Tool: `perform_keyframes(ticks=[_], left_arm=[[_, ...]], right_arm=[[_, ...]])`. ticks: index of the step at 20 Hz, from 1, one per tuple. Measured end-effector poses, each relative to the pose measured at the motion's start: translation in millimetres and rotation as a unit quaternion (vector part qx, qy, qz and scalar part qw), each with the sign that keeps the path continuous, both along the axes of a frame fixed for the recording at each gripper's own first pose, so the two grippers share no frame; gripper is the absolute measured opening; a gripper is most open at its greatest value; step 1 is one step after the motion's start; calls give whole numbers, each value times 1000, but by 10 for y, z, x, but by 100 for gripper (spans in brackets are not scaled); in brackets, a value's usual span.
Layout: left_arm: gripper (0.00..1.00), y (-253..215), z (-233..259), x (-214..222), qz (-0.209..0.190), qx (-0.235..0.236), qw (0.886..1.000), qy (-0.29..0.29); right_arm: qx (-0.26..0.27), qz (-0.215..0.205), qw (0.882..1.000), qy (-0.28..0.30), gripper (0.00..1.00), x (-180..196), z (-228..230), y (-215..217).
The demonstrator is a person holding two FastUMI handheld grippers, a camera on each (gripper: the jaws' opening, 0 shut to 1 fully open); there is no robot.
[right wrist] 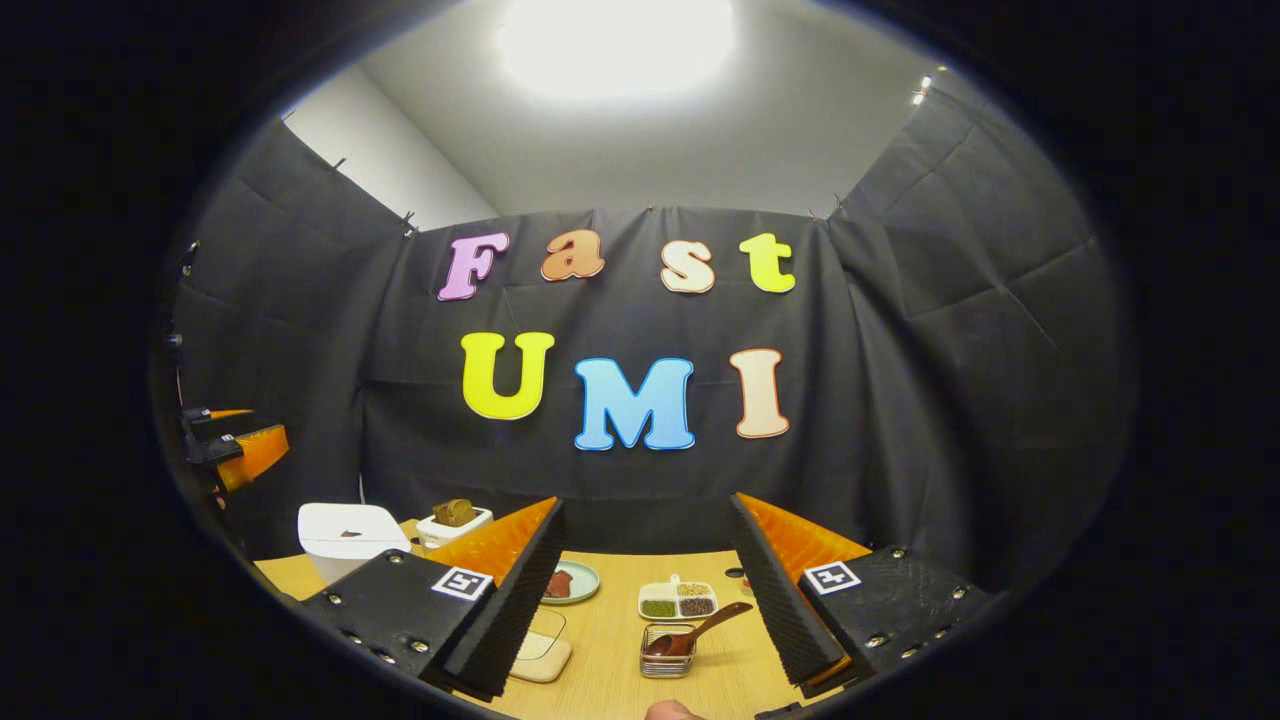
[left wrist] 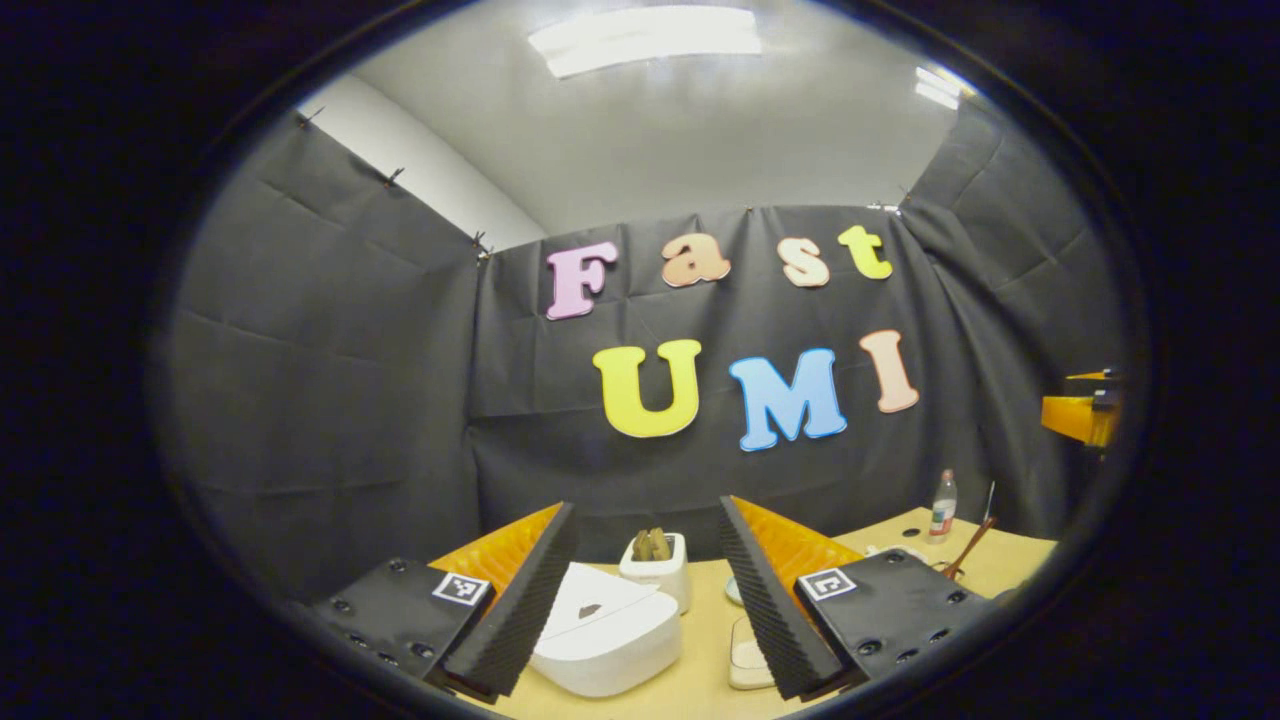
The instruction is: Close the left gripper, press the button to open the rice cooker; take a wooden spoon from the chopstick holder with the right hand, scoop a spoonful of rice and pour it into the rice cooker, then put the wooden spoon back into the chopstick holder.
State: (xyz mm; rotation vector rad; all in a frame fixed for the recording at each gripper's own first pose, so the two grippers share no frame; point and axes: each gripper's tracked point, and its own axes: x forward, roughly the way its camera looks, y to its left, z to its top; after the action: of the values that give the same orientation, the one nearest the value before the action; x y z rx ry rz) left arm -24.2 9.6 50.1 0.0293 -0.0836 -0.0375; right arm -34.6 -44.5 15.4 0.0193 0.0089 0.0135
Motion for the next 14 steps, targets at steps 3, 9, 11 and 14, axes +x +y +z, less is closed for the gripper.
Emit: perform_keyframes(ticks=[3, 9, 11, 14], left_arm=[[97, 45, -9, -83, -4, -10, 1000, -1], [97, 182, -37, -182, -2, -19, 1000, 4], [94, 187, -33, -217, -5, -21, 1000, 5], [100, 194, -28, -266, -8, -18, 1000, 0]], right_arm=[[-7, -8, 1000, -7, 97, -70, 53, 27], [-6, -11, 1000, -6, 97, -189, 58, 98], [2, -11, 1000, -5, 98, -224, 70, 122], [12, -12, 1000, -4, 98, -251, 69, 130]])
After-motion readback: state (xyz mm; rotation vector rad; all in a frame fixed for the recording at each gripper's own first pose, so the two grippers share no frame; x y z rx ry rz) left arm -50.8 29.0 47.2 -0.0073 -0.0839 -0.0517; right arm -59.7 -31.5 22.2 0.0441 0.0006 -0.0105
